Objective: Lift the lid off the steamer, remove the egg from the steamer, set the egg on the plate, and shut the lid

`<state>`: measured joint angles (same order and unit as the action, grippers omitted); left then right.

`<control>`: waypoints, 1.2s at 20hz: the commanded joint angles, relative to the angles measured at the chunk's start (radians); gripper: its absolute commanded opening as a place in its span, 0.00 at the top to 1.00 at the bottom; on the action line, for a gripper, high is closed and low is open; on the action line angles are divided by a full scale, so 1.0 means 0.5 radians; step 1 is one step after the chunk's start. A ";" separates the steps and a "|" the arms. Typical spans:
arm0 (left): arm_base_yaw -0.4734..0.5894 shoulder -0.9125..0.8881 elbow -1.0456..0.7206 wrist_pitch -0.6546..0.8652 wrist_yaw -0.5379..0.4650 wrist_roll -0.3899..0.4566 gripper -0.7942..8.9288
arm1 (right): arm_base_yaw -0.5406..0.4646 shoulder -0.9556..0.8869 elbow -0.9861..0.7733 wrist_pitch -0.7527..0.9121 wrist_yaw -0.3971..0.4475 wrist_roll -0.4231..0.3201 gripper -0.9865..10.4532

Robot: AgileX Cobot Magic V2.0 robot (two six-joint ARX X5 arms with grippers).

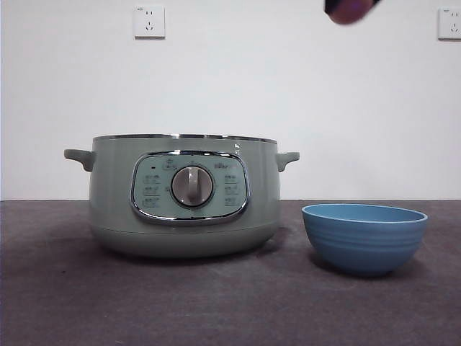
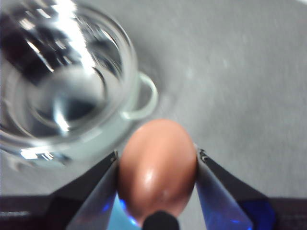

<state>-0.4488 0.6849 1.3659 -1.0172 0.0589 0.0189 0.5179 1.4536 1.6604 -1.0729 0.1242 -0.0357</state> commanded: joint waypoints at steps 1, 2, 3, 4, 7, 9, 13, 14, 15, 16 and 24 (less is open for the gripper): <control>-0.002 -0.021 0.031 0.097 0.003 0.024 0.93 | -0.065 -0.021 -0.183 0.056 -0.135 -0.020 0.92; -0.002 -0.021 0.031 0.097 0.003 0.023 0.93 | -0.097 -0.031 -0.303 0.127 -0.206 -0.020 0.92; -0.002 -0.021 0.031 0.096 0.003 0.023 0.93 | -0.118 -0.034 -0.420 0.210 -0.246 -0.019 0.92; -0.002 -0.021 0.031 0.092 0.003 0.023 0.93 | -0.130 -0.034 -0.525 0.282 -0.259 -0.017 0.92; -0.002 -0.021 0.031 0.072 0.003 0.023 0.93 | -0.133 -0.034 -0.900 0.606 -0.336 -0.014 0.92; -0.002 -0.021 0.031 0.072 0.002 0.023 0.93 | -0.133 -0.034 -1.115 0.827 -0.358 -0.008 0.92; -0.002 -0.021 0.031 0.071 0.003 0.023 0.93 | -0.133 -0.015 -1.457 1.186 -0.358 0.034 0.92; -0.002 -0.021 0.031 0.072 0.003 0.023 0.93 | -0.134 -0.010 -1.515 1.257 -0.357 0.034 0.92; -0.002 -0.021 0.031 0.072 0.003 0.023 0.93 | -0.133 0.003 -1.573 1.338 -0.359 0.035 0.92; -0.002 -0.021 0.031 0.071 0.003 0.023 0.93 | -0.133 0.022 -1.609 1.392 -0.358 0.038 0.92; -0.002 -0.021 0.031 0.050 0.003 0.021 0.93 | -0.130 0.288 -1.687 1.611 -0.410 0.040 0.92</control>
<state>-0.4488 0.6849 1.3659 -1.0363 0.0589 0.0189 0.4511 1.5864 0.8295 -0.2729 -0.0742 -0.0227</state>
